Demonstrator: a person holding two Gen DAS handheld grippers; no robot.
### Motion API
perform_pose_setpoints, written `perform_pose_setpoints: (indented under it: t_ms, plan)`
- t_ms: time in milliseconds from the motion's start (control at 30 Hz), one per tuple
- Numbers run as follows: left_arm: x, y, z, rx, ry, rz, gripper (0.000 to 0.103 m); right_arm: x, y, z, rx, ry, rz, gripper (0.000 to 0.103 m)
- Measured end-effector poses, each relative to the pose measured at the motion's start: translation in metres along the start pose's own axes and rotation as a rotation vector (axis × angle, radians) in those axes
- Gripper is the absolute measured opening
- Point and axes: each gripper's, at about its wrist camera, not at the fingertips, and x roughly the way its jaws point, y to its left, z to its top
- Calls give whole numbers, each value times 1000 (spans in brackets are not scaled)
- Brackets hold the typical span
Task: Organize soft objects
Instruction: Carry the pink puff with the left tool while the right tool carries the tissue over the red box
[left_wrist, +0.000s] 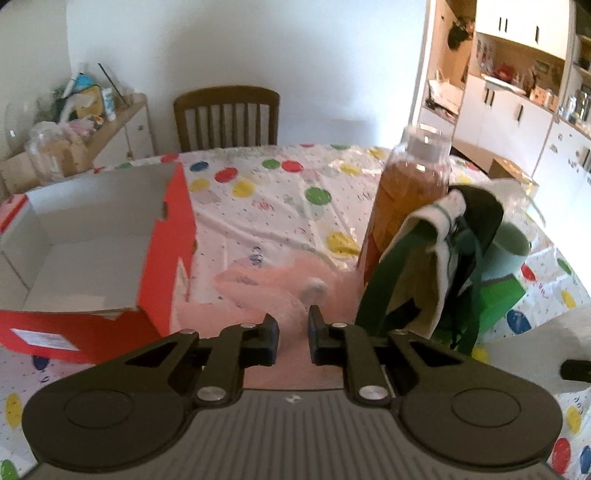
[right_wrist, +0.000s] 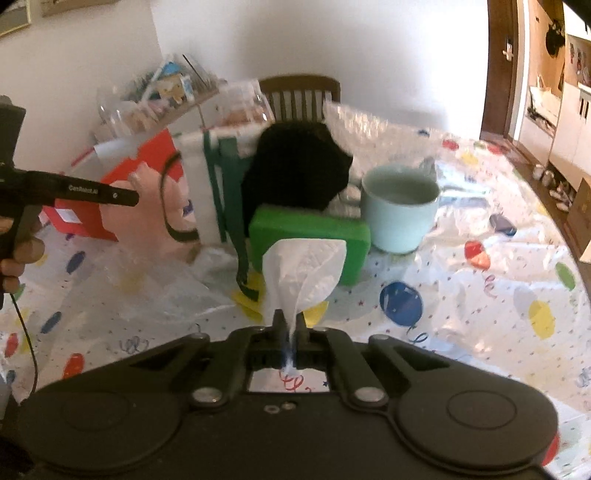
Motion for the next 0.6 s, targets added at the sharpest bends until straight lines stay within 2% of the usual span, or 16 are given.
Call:
perform_pose_setpoints:
  t_ms: [167, 200, 233, 433, 600]
  plan:
    - [-27, -1, 2, 3, -37, 14, 16, -29, 1, 11, -29, -35, -1, 2]
    - [-31, -2, 1, 9, -43, 18, 15, -34, 1, 12, -36, -44, -2, 2]
    - [-35, -4, 1, 11, -49, 20, 10, -39, 1, 14, -46, -54, -6, 2]
    - [-57, -12, 5, 25, -100, 22, 8, -63, 0, 20, -35, -101, 20, 2]
    - [-62, -7, 0, 11, -62, 28, 9, -75, 4, 21, -73, -128, 35, 2]
